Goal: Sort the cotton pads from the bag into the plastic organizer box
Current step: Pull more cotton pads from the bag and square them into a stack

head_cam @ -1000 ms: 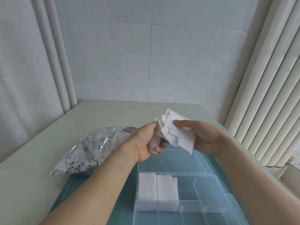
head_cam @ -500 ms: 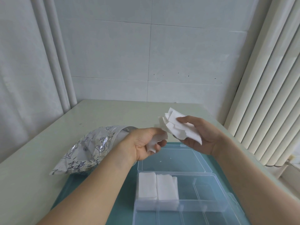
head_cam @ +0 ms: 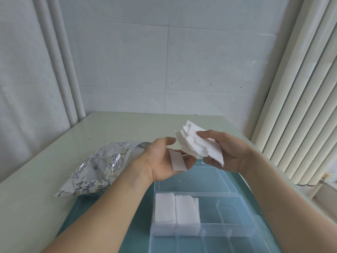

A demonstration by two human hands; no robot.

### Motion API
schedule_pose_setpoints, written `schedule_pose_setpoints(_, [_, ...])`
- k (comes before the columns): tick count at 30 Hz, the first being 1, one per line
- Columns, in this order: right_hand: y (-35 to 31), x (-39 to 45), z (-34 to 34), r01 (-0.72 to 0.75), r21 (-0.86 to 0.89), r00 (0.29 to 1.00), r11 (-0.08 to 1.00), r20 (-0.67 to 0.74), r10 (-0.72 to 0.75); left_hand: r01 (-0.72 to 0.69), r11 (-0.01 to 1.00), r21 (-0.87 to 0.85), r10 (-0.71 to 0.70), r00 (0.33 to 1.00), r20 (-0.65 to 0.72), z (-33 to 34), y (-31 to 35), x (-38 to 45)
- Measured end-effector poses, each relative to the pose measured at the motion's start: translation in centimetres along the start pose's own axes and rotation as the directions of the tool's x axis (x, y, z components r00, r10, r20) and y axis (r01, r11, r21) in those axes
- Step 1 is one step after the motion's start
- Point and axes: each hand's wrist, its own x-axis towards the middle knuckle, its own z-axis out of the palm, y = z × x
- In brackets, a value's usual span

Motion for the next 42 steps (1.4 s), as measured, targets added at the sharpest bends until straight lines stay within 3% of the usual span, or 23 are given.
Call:
schedule_pose_setpoints(2, [0.2,0.0,0.4,0.003,-0.066,0.999,0.998,0.037,-0.001,0.020,1.000,-0.017,-0.020,0.999,0.037,0.0,0.0,-0.2])
schedule_pose_setpoints(7, [0.0,-0.3,0.2,0.051,-0.273,0.999,0.961,0.001,-0.052,0.010,0.992,0.124,-0.011,1.000,0.006,0.1,-0.3,-0.5])
schedule_pose_setpoints(14, [-0.1,-0.6,0.0,0.095,-0.291,0.993,0.952,-0.043,-0.112,-0.009,0.974,0.228,0.005,1.000,0.018,0.4,-0.1,-0.6])
schedule_pose_setpoints(18, [0.1,-0.4,0.0,0.137,-0.335,0.961,0.932,-0.182,-0.207,-0.096,0.948,0.304,0.114,0.992,-0.045,0.4,-0.4,-0.2])
schedule_pose_setpoints(23, [0.4,-0.1,0.4,0.163,-0.422,0.928,0.892,-0.241,-0.284,-0.229,0.949,0.215,0.266,0.950,-0.165,0.3,-0.7,0.7])
schedule_pose_setpoints(28, [0.7,0.1,0.4,0.142,-0.499,0.898,0.855,-0.298,-0.323,-0.246,0.950,0.191,0.270,0.957,-0.110,0.5,-0.6,0.4])
schedule_pose_setpoints(33, [0.2,-0.3,0.2,0.188,-0.424,0.928,0.886,-0.220,-0.302,-0.274,0.937,0.217,0.310,0.939,-0.151,0.3,-0.6,0.6])
schedule_pose_setpoints(38, [-0.6,-1.3,-0.6,0.157,-0.423,0.914,0.893,-0.280,-0.293,-0.316,0.908,0.275,0.386,0.886,-0.256,-0.3,-0.3,0.9])
schedule_pose_setpoints(42, [-1.4,-1.7,-0.8,0.284,-0.264,0.878,0.922,-0.314,-0.360,-0.334,0.895,0.295,0.417,0.862,-0.289,-0.6,-0.1,1.0])
